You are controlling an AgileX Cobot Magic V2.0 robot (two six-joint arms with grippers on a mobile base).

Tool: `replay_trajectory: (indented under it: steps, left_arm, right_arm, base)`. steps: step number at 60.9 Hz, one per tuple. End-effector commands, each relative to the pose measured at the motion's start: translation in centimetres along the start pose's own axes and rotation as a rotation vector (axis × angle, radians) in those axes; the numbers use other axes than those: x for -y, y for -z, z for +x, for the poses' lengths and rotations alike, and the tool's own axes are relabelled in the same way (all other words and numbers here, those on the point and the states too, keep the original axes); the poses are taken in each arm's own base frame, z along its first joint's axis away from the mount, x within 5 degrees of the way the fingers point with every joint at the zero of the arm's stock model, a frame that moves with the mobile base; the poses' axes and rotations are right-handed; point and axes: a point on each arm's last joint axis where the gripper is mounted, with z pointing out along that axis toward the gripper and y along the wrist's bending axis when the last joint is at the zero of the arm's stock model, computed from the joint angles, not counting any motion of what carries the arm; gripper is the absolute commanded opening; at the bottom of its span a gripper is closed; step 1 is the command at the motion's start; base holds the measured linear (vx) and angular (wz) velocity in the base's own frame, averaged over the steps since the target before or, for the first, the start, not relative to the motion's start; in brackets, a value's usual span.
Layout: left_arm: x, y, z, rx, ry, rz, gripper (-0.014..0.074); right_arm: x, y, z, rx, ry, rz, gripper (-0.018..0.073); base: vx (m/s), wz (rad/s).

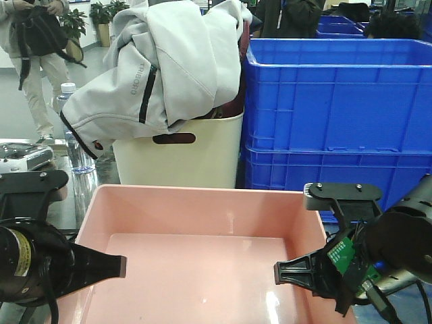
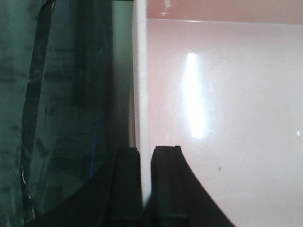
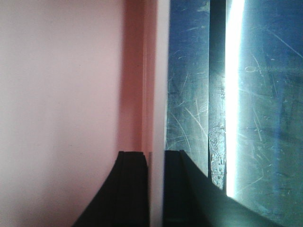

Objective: Grab pink bin and stack on right shelf
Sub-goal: 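Lower the pink bin with both grippers onto the metal shelf surface, then open both grippers and withdraw them from the pink bin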

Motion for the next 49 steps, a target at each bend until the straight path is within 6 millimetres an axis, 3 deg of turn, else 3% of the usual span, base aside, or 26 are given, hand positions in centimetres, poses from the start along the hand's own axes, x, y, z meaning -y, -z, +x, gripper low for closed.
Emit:
replay_trajectory:
  steps: [1,16,29,40,49]
  left_arm:
    - [0.0,1.0,-1.5,0.121,-0.105,0.015,0.0111]
    - [-1.5,-2.8,-2.3,0.071,-0.132,-0.114,0.0112]
    - [-1.8,-5.5,-1.7,-0.074,-0.186,-0.076,0.0182]
    - [-1.3,-5.4,-1.9,-0.097,-0.202,-0.008,0.0358]
    - [-1.3,-3.1,-2.7,-0.102,-0.19,0.008,0.0468]
  right_arm:
    - [0.7,1.2,-1.4,0.101,0.055,0.033,-0.0001]
    - [1.2,-0.6,-3.3,0.024,0.026,0.055,0.0048]
    - [0.4,-2.7,-3.9,-0.021,0.086,0.052,0.0207]
    - [0.3,-2.4,-4.2,0.019,0.088,0.034,0.0448]
    - [0.6,0.4,-4.2,0.088,0.096,0.011,0.0574]
  base:
    - [0.0,0.0]
    - [0.0,0.0]
    - [0.0,0.0]
    - [0.0,0.0]
    - [0.0,0.0]
